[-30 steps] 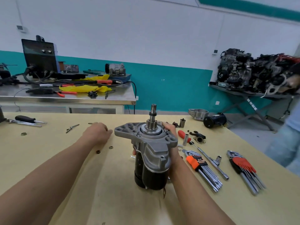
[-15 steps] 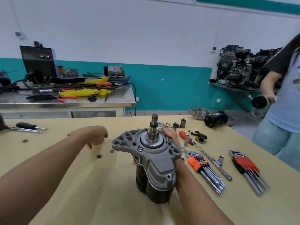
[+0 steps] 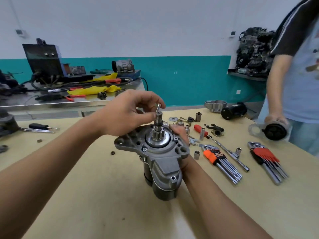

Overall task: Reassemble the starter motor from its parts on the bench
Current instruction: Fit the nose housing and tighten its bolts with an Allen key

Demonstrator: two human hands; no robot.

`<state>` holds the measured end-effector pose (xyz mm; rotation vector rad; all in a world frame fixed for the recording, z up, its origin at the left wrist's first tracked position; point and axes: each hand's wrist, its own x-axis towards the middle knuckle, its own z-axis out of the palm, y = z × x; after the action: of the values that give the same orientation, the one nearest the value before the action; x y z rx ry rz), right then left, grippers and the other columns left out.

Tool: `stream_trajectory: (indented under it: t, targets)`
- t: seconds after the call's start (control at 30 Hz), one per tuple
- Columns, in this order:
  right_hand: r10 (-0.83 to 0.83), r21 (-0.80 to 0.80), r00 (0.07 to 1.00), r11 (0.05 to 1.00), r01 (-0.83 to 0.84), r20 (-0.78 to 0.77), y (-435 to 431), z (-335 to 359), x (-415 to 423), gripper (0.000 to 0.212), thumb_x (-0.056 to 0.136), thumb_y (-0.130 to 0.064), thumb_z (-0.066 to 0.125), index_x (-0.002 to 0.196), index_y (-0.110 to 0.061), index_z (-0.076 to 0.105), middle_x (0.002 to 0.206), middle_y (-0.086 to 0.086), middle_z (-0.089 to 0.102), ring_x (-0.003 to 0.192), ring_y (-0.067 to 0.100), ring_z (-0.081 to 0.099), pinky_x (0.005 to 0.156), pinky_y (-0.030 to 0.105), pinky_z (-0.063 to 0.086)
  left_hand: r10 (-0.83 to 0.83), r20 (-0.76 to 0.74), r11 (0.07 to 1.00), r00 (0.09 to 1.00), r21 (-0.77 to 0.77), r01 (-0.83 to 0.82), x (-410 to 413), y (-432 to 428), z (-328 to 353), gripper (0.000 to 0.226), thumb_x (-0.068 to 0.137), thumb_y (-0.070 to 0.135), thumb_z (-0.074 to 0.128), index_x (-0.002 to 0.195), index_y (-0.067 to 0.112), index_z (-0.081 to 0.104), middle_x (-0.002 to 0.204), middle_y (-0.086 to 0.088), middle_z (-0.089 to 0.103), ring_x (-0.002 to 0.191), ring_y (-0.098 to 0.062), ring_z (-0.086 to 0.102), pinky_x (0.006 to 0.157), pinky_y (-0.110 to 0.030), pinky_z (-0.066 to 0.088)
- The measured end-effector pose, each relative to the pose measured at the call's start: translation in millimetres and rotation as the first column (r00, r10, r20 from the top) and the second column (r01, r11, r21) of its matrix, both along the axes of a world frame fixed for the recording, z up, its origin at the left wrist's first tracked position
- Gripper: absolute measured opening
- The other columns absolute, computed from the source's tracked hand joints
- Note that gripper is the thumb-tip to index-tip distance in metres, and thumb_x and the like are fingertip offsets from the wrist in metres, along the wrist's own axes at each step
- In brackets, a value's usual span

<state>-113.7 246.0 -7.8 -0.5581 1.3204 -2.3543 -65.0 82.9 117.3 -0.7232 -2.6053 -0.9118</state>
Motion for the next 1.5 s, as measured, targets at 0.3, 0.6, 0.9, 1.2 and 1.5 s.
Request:
stream_trajectory:
  t: [0.3, 0.6, 0.9, 1.2, 1.5]
  targets:
    - [0.061, -0.089, 0.993, 0.994, -0.070, -0.098, -11, 7, -10, 0.033, 0.086, -0.042, 0.055, 0.061, -0.024, 0.067, 0.064, -0.006, 0.064, 0.061, 0.009, 0.058, 0.067, 0.024, 0.050, 0.052, -0.039, 0.998, 0.998, 0.020, -0.051, 4, 0, -14, 0.024, 0.087, 0.016, 0.072, 0.100, 0.036, 0.072, 0.101, 0.006, 0.076, 0.097, -0.010, 0.069, 0.084, -0.020, 0.055]
    - [0.157, -0.063, 0.973, 0.984, -0.169, -0.169, -13, 13, -10, 0.035, 0.064, -0.045, 0.074, 0.072, -0.016, 0.057, 0.071, 0.006, 0.053, 0.067, 0.017, 0.049, 0.071, 0.032, 0.042, 0.105, -0.071, 0.994, 0.992, 0.031, -0.103, 13, -5, -18, 0.026, 0.088, 0.008, 0.073, 0.097, 0.032, 0.078, 0.094, 0.016, 0.077, 0.085, -0.003, 0.072, 0.068, -0.013, 0.056]
    - [0.156, -0.088, 0.971, 0.981, -0.174, -0.179, -13, 11, -5, 0.049, 0.091, -0.036, 0.035, 0.057, -0.021, 0.066, 0.059, -0.007, 0.062, 0.057, 0.005, 0.058, 0.061, 0.019, 0.049, 0.264, -0.203, 0.965, 0.943, 0.051, -0.259, 13, 6, -24, 0.018, 0.083, 0.012, 0.079, 0.091, 0.028, 0.079, 0.068, 0.032, 0.066, 0.070, 0.001, 0.070, 0.056, -0.012, 0.055]
    - [0.037, -0.029, 0.984, 0.999, -0.043, -0.172, -27, 12, 6, 0.031, 0.093, -0.033, 0.036, 0.070, -0.013, 0.042, 0.069, 0.011, 0.040, 0.067, 0.022, 0.040, 0.069, 0.037, 0.034, 0.284, -0.031, 0.955, 0.958, 0.096, -0.280, 32, -62, -49, 0.042, 0.091, 0.074, 0.042, 0.130, 0.062, 0.052, 0.124, 0.032, 0.064, 0.115, 0.007, 0.060, 0.084, -0.023, 0.052]
    - [-0.389, 0.034, 0.866, 0.907, 0.420, -0.313, -93, 1, 43, 0.037, 0.075, -0.059, 0.046, 0.068, -0.025, 0.057, 0.071, 0.002, 0.066, 0.077, 0.023, 0.065, 0.070, 0.047, 0.056, 0.212, 0.043, 0.711, 0.976, 0.679, -0.184, 79, -55, -154, 0.112, 0.051, 0.055, 0.094, 0.148, 0.043, 0.039, 0.142, 0.005, 0.060, 0.122, -0.018, 0.065, 0.089, -0.035, 0.058]
